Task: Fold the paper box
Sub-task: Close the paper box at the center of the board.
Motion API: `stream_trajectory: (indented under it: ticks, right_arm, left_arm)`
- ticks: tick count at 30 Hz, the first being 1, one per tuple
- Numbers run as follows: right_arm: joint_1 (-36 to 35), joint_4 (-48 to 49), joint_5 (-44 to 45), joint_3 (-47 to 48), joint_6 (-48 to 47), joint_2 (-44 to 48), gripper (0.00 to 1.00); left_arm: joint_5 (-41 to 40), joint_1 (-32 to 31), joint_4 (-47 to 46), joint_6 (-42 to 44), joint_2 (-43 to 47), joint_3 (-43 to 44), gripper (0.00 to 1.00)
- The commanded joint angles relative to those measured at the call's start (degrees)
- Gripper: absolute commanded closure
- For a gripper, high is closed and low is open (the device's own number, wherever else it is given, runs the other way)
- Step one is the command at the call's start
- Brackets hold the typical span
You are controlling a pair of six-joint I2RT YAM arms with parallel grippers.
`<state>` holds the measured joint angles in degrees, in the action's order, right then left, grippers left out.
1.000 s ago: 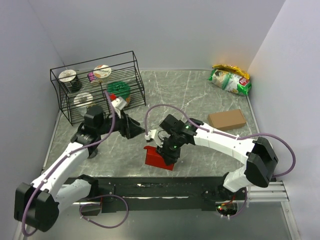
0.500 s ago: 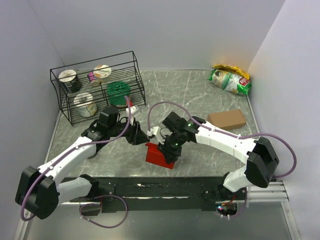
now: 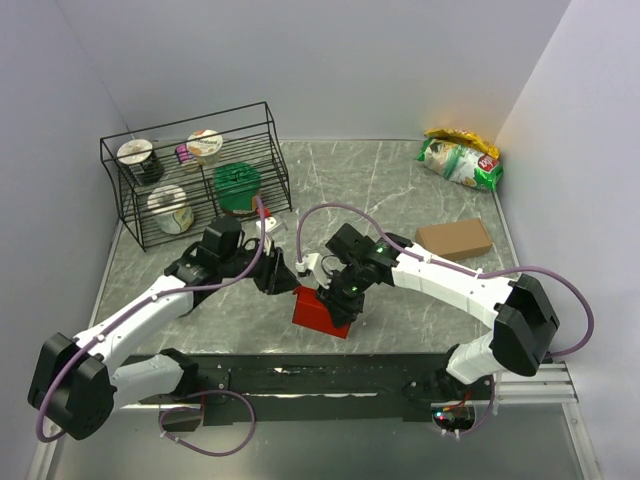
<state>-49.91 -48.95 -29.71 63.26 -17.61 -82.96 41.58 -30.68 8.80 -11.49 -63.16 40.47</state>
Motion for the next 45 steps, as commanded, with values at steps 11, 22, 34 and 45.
stream_trajectory:
  ticks: [11,22,34,45]
  right_arm:
    - [0.6,1.58,0.36,-0.07,0.73,0.69,0.66]
    - [0.69,2.02,0.53,-0.16,0.82,-0.19,0.66]
    - [0.78,2.45,0.62,-0.69,1.26,-0.28,0.66]
    - [0.78,3.07,4.48,-0.86,2.4,0.43,0.67]
  left_arm:
    - [-0.36,-2.02,-1.85,-3.89,4.97,-1.35,0.6]
    - [-0.36,-4.04,-5.81,-7.5,5.76,-2.59,0.67]
    - [-4.76,-5.27,-4.85,-8.55,6.91,-2.06,0.78]
    - [-13.71,-9.22,0.43,-11.1,6.11,0.57,0.88]
